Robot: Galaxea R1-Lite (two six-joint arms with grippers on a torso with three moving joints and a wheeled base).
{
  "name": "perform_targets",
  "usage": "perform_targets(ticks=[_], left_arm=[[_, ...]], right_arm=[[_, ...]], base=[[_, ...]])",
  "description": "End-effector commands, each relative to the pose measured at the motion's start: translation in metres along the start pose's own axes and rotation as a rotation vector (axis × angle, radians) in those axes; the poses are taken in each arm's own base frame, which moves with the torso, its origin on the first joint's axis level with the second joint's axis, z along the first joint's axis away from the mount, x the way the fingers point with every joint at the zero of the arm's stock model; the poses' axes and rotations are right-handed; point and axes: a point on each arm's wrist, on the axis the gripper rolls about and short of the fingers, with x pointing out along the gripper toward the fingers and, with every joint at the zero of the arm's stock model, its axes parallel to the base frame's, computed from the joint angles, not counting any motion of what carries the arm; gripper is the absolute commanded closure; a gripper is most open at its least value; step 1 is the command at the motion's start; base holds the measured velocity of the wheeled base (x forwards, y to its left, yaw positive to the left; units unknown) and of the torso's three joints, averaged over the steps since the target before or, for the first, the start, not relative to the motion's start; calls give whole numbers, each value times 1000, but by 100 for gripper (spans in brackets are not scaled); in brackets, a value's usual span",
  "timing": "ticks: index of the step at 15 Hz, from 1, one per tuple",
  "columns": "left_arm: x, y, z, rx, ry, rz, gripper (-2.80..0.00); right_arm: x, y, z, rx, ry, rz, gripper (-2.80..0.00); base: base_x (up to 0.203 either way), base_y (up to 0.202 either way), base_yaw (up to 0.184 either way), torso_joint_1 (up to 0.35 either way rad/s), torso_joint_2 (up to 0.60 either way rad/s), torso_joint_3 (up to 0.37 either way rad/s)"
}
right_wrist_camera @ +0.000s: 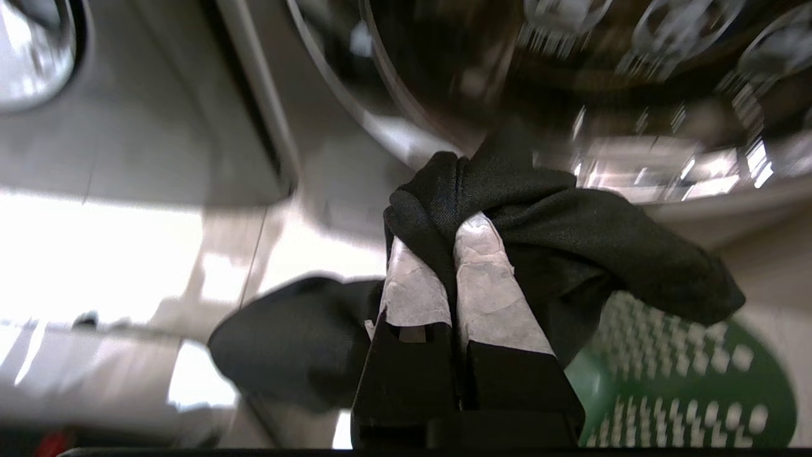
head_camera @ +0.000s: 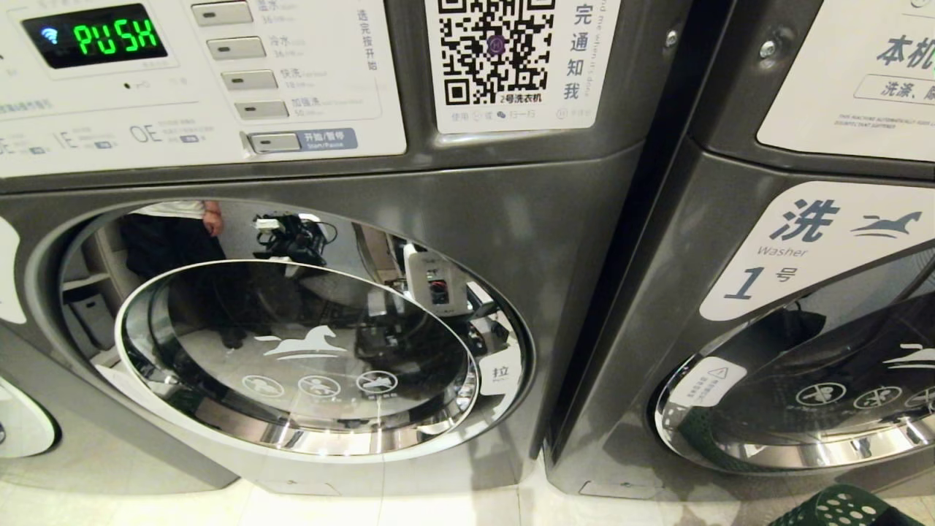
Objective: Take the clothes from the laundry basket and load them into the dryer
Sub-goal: Put the clothes in the dryer
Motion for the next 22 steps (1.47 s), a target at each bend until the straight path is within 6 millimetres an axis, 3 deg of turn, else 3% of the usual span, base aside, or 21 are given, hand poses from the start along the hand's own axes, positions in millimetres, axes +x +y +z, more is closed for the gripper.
perform_targets(ticks=[1, 22], left_arm=[[0, 0, 0, 0, -1, 0, 0], [0, 0, 0, 0, 0, 0, 0]], right_arm=[[-12, 1, -5, -11, -166, -28, 0], [-12, 1, -6, 82, -177, -65, 0]], base=[[0, 0, 0, 0, 0, 0], [0, 0, 0, 0, 0, 0]])
